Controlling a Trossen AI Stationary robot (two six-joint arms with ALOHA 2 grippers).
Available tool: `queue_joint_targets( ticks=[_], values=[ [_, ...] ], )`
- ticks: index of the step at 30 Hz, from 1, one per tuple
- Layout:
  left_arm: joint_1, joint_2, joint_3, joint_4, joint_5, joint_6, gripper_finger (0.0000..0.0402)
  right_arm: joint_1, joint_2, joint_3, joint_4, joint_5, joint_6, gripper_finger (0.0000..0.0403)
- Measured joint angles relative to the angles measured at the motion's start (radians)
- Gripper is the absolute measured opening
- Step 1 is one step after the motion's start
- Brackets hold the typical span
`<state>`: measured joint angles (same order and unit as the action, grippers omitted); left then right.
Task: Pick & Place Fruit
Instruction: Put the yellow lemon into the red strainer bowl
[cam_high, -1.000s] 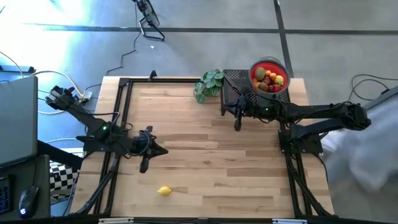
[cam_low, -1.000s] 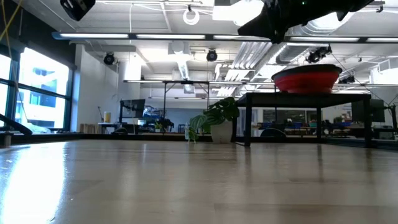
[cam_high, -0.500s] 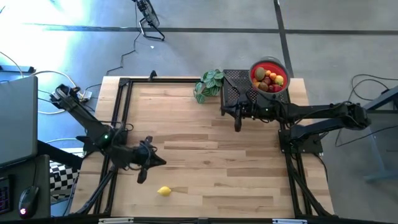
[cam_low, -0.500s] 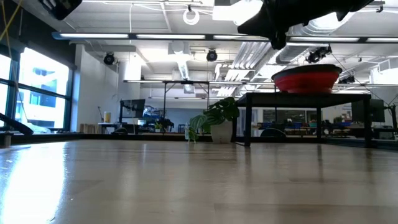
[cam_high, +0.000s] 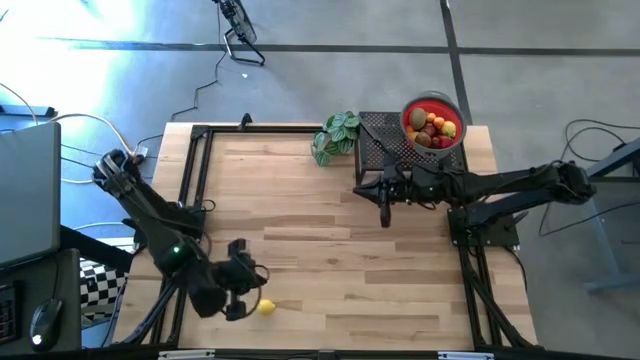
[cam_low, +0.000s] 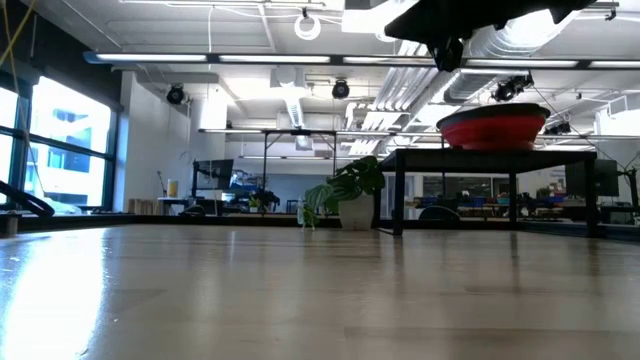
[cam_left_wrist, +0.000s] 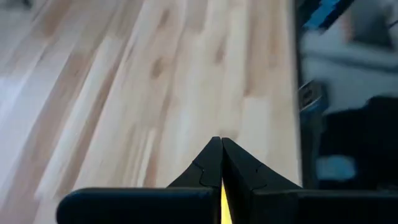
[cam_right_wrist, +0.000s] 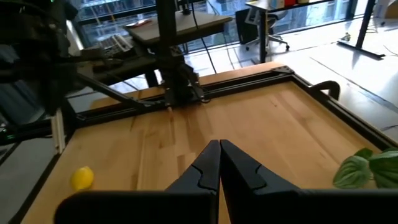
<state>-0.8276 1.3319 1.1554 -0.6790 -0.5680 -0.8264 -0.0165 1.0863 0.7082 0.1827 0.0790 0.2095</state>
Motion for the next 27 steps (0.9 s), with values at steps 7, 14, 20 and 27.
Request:
queue_joint_targets(
  ticks=[7,14,20,27],
  values=[
    [0.003,0.149,0.169,-0.303,0.168,-0.151,0.0000,0.043,0.000,0.000,-0.011,0.000,0.000,0.0002],
    [0.003,0.194,0.178,-0.312,0.305,-0.155,0.0000,0.050,0.000,0.000,-0.015,0.000,0.000,0.0002],
    [0.003,0.195,0.178,-0.310,0.307,-0.142,0.0004,0.050,0.000,0.000,-0.016,0.000,0.000,0.0002],
    [0.003,0.195,0.178,-0.309,0.347,-0.177,0.0082,0.050,0.000,0.000,-0.017,0.000,0.008,0.0002]
  ],
)
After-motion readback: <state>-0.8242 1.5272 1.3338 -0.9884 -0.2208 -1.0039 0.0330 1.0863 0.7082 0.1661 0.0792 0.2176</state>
